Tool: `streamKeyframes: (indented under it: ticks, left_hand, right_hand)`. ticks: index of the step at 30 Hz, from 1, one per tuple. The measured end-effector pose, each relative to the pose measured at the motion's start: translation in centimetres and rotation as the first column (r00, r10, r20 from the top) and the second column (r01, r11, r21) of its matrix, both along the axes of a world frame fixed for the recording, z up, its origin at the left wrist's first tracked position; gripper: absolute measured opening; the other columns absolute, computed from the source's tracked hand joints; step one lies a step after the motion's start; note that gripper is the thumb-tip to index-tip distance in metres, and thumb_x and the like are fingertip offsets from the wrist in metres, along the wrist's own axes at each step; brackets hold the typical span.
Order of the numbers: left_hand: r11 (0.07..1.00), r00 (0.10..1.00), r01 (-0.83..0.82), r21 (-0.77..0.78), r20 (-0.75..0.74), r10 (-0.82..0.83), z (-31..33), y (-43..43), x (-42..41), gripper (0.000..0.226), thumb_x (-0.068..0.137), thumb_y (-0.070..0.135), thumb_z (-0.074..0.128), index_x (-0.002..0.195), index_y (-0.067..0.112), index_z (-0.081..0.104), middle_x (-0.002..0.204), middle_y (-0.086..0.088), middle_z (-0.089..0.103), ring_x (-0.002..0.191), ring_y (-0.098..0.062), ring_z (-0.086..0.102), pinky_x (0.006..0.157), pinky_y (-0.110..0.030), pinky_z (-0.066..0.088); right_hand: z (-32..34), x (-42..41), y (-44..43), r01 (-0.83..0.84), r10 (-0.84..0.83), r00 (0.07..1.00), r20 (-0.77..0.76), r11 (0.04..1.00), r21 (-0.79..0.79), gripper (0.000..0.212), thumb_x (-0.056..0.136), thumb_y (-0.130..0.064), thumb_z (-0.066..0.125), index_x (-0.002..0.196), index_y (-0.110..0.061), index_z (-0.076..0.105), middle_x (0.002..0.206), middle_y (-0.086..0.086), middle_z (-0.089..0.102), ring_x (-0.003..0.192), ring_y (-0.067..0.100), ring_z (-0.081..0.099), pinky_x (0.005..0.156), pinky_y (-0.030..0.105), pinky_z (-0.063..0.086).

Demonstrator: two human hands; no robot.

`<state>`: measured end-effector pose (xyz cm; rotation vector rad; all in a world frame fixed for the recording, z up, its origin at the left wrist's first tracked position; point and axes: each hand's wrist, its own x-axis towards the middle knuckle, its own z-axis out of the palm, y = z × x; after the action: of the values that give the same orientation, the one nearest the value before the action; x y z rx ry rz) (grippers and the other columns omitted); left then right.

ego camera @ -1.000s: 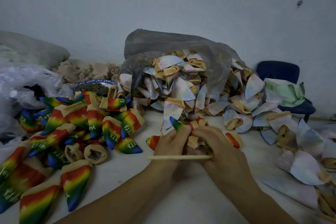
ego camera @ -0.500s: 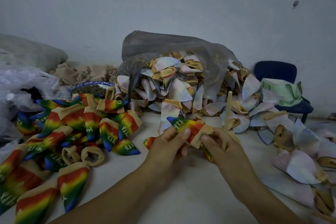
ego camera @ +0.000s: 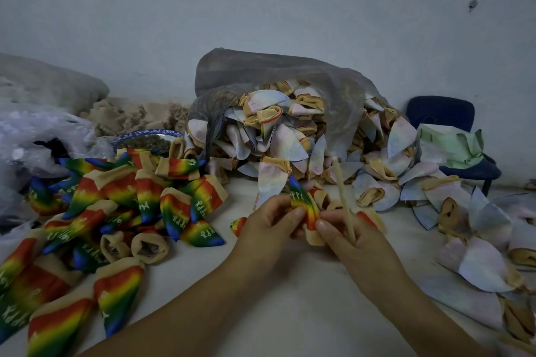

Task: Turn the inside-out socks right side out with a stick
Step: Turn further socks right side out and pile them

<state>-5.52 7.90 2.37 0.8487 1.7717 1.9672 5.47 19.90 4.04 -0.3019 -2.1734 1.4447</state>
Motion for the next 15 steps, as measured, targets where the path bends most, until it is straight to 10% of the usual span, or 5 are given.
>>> streamKeyframes:
  ticks: [9,15]
  left_hand:
    - [0.993,0.986,-0.121,0.004,-0.118,0.121,0.0,0.1,1.4,0.038,0.064,0.079,0.060,0.089,0.052,0.054,0.095,0.009,0.070,0.085,-0.001,0.066,0.068,-0.018,0.051]
    - [0.993,0.993,-0.111,-0.049,-0.035,0.110,0.0,0.6,1.4,0.023,0.091,0.032,0.066,0.079,0.051,0.067,0.082,0.019,0.070,0.075,0.004,0.064,0.061,-0.012,0.048]
  right_hand:
    - [0.0,-0.3,-0.3,0.166,-0.155,0.985,-0.069,0.968,0.187,0.018,0.081,-0.054,0.053,0.080,-0.037,0.059,0.077,-0.020,0.060,0.062,-0.002,0.056,0.050,0.013,0.043]
    - [-0.7,-0.5,-0.5,0.172,-0.182,0.983,-0.008,0.917,0.361,0.011,0.084,-0.040,0.057,0.092,-0.033,0.059,0.087,-0.012,0.060,0.077,0.004,0.060,0.067,0.036,0.054]
